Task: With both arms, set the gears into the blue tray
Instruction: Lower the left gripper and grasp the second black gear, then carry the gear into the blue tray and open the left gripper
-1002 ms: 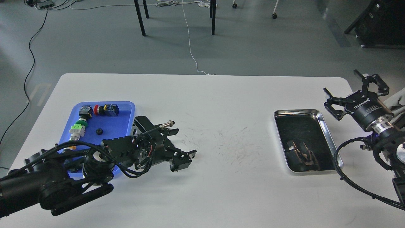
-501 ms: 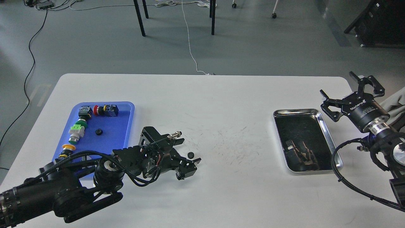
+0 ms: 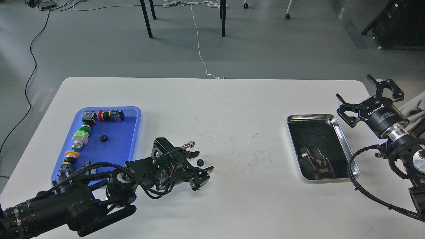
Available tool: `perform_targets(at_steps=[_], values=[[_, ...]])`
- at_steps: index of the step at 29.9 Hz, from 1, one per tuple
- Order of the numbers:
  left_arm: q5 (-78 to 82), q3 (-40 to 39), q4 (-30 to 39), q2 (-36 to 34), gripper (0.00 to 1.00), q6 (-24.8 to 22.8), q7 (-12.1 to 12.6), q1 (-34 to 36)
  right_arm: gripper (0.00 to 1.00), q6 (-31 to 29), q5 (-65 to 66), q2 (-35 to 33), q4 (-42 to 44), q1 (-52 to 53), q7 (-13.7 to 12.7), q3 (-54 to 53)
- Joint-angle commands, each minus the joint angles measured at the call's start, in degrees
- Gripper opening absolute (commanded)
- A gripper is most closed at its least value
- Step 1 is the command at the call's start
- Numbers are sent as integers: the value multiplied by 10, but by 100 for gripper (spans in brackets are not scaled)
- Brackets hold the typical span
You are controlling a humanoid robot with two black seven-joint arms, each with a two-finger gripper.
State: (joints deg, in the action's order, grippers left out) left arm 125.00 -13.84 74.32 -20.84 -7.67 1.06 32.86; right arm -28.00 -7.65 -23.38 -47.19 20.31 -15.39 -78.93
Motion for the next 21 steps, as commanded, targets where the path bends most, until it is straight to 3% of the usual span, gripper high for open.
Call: perform_targets(at_steps=[1,4,7,15,21], values=[[0,0,-1,0,48,0,0,-7,98,0,0,0,1,0,0,0],[0,0,-1,-1,18,-3,-1,-10,98,0,0,-1,1,0,0,0],[0,0,0,-3,10,-3,-1,-21,98,0,0,0,1,0,0,0],[0,-9,14,-20,6,-2,0,-17,98,0,0,0,0,0,0,3],[0,-28,93,-95,6,-4,1,23,98,0,0,-1,0,2,0,3]])
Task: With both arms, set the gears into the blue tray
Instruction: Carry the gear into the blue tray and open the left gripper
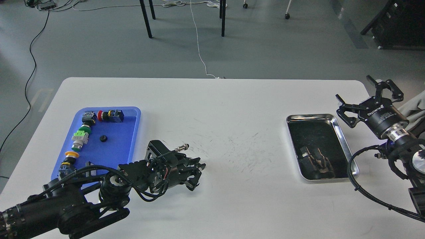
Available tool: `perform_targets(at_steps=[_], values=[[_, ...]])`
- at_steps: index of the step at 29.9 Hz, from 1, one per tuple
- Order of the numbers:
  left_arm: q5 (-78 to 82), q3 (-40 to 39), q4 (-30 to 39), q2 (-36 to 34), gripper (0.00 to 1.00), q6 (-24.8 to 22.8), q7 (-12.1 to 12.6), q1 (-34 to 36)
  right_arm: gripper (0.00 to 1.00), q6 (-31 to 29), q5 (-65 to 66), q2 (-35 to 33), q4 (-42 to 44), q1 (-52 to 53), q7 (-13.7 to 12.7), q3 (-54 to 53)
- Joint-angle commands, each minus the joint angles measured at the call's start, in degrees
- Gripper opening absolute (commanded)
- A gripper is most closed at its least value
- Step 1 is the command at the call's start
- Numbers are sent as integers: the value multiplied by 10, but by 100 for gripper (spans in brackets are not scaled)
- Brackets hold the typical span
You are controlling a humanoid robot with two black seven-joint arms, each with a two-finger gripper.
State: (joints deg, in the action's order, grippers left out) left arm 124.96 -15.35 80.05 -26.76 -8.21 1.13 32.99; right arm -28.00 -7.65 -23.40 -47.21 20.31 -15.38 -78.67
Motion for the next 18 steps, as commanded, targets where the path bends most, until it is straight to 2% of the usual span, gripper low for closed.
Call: perform_targets(at_steps=[1,9,13,18], values=[[0,-17,46,-53,6,0,0,27,98,0,0,-1,0,3,0,0],[-47,-28,71,-214,6,7,-6,57,98,0,0,-1,-2,10,0,0],[-97,-22,64,-268,6,55,-8,35,98,0,1,-1,-2,10,-1,0],[-118,-28,38,-280,6,80,-9,-37,98,0,1,-5,-2,8,-1,28]])
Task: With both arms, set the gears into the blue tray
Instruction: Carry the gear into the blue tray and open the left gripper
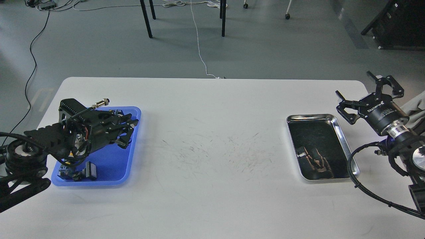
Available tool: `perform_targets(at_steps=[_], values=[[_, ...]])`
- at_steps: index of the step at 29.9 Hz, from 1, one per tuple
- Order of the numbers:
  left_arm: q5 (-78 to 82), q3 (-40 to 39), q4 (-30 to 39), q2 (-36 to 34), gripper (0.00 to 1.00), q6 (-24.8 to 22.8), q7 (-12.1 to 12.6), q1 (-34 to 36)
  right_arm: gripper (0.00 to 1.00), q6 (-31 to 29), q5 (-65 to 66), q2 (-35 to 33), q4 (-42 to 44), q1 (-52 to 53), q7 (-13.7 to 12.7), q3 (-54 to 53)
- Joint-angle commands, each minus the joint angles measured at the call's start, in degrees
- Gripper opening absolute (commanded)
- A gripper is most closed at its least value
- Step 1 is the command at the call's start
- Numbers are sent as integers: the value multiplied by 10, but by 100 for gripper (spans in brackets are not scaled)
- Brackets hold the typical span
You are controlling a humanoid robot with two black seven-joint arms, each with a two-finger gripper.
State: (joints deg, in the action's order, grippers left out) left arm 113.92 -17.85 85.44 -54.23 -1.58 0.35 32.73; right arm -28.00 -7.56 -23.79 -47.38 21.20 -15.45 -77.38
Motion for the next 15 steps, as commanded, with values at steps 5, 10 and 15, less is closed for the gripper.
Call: perform_targets(at_steps=[5,10,15], values=[[-9,-5,-78,15,6,38,-4,-67,98,0,0,1,-1,-2,0,16],[-9,-15,-130,40,7,43,-14,-71,98,0,0,2,0,-2,0,16],[-9,-15,-144,49,9,44,-19,-71,98,0,0,2,0,-2,0,16]])
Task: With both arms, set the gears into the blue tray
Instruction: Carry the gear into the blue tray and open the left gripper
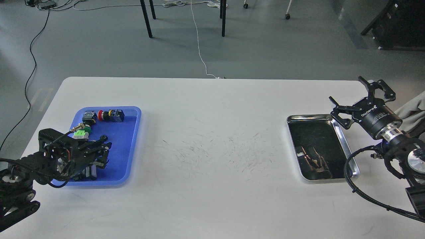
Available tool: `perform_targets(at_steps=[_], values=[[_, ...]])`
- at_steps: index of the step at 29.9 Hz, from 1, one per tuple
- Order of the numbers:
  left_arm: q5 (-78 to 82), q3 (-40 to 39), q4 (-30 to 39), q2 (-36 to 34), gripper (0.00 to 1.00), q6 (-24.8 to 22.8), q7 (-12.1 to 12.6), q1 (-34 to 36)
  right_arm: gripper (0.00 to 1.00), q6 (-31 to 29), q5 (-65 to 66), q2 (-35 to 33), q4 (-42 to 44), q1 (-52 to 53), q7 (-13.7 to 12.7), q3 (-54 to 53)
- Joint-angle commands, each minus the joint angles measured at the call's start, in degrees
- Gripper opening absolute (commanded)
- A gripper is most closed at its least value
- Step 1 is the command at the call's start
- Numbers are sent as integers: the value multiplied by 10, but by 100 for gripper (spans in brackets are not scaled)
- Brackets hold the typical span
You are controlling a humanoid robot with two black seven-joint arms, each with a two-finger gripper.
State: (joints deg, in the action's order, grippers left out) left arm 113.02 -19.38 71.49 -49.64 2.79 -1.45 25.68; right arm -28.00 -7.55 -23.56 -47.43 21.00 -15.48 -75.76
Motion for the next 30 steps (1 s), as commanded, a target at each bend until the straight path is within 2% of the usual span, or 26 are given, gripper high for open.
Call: perform_targets(at_steps=[1,5,9,12,17,21,27,30], values=[[0,0,-5,3,9,0,-1,0,98,0,0,0,1,0,0,0],[0,0,-5,4,14,0,-1,0,98,0,0,1,1,0,0,0],[0,-1,-5,4,26,2,0,0,98,0,0,1,1,0,1,0],[1,-1,-4,4,45,12,-1,0,98,0,0,1,1,1,0,0],[1,-2,0,2,63,18,-1,0,98,0,0,1,1,1,0,0],[0,-7,5,-3,85,20,-1,2,98,0,0,1,1,0,0,0],[-64,-64,18,-5,93,21,3,20,98,0,0,0,-4,2,0,1],[-141,-82,20,-3,95,20,8,59,98,0,0,-3,-10,3,0,4]])
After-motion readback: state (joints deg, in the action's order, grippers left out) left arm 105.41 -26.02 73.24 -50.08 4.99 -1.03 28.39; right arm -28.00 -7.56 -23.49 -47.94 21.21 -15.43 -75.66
